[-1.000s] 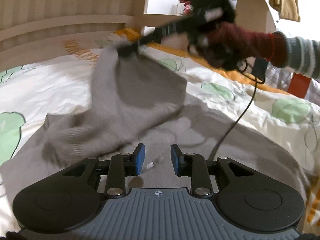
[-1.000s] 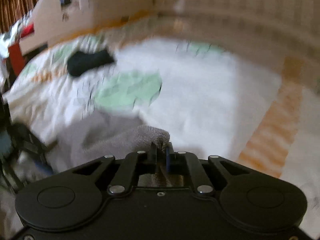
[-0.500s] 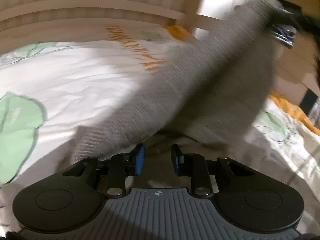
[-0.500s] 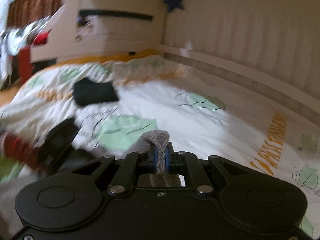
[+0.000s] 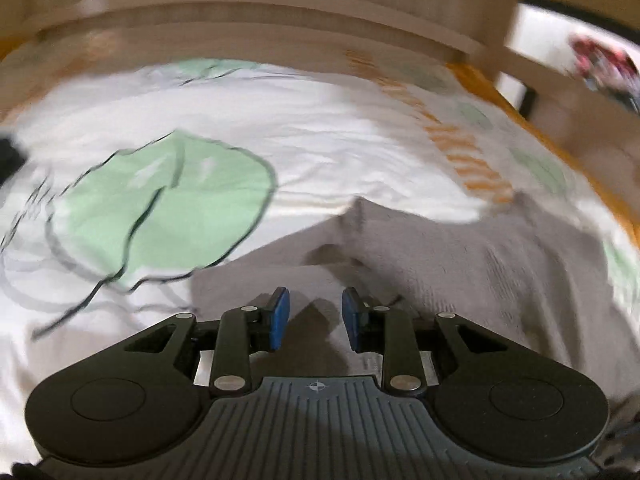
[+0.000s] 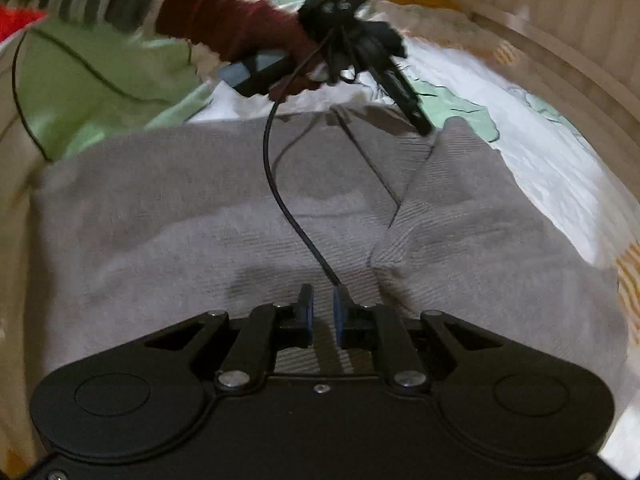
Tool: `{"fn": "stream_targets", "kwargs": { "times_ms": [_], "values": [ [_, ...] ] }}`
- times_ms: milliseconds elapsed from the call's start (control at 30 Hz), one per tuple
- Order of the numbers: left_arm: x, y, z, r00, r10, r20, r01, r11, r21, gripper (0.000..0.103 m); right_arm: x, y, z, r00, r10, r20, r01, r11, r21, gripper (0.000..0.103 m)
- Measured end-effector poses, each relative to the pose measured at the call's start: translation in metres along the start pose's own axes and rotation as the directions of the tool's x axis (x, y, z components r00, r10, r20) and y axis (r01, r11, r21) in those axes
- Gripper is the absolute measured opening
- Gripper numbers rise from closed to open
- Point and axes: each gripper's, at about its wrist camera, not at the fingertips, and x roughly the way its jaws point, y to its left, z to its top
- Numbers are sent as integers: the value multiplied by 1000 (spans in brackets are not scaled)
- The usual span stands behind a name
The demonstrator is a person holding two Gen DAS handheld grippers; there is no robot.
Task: Fold large clothes
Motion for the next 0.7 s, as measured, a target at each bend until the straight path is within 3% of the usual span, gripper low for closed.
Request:
{"fn": "stream_targets", "kwargs": {
  "times_ms": [33, 67, 100, 133, 167, 267, 333, 400, 500, 600, 633, 667, 700],
  "values": [
    [-5, 4, 2, 1000, -13, 7, 14, 998, -58, 28, -6, -6, 0, 1000, -12, 24, 11, 998, 55, 27],
    [-9, 6, 4, 999, -43, 19, 45, 991, -122, 33, -14, -17, 1, 998, -28, 52, 22, 992, 121, 43],
    [-11, 5, 6, 996, -79, 35, 84, 979, -184, 43, -23, -30, 1, 994, -65, 90, 45, 976, 212, 51],
    [-12, 5, 7, 993, -109, 51, 118, 965, -234, 48, -32, -46, 0, 986, -112, 120, 70, 949, 308, 61],
    [-12, 2, 9, 988, -144, 61, 155, 950, -270, 54, -41, -65, -4, 975, -172, 141, 97, 900, 426, 64],
    [0, -13, 14, 979, -196, 57, 204, 931, -304, 56, -53, -116, -21, 944, -299, 138, 127, 716, 686, 64],
    [9, -20, 14, 979, -196, 52, 203, 930, -307, 56, -51, -145, -36, 933, -354, 59, 168, 576, 800, 66],
    [19, -23, 13, 977, -207, 46, 211, 919, -332, 56, -42, -166, -47, 937, -350, 25, 160, 491, 856, 66],
    [34, -20, 9, 972, -232, 45, 231, 894, -383, 56, -28, -188, -63, 954, -296, 35, 86, 387, 918, 66],
    [40, -17, 6, 959, -273, 70, 279, 879, -387, 54, -14, -194, -72, 966, -253, 63, 29, 344, 938, 66],
    [41, -16, 6, 954, -292, 75, 298, 876, -381, 50, -10, -195, -74, 969, -237, 74, 11, 338, 941, 66],
    [41, -17, 7, 948, -306, 85, 315, 877, -362, 24, -7, -196, -75, 970, -227, 83, -3, 334, 943, 66],
    [38, -20, 8, 953, -287, 96, 302, 894, -330, 7, -1, -199, -74, 971, -222, 92, -14, 331, 944, 66]
  ]
}}
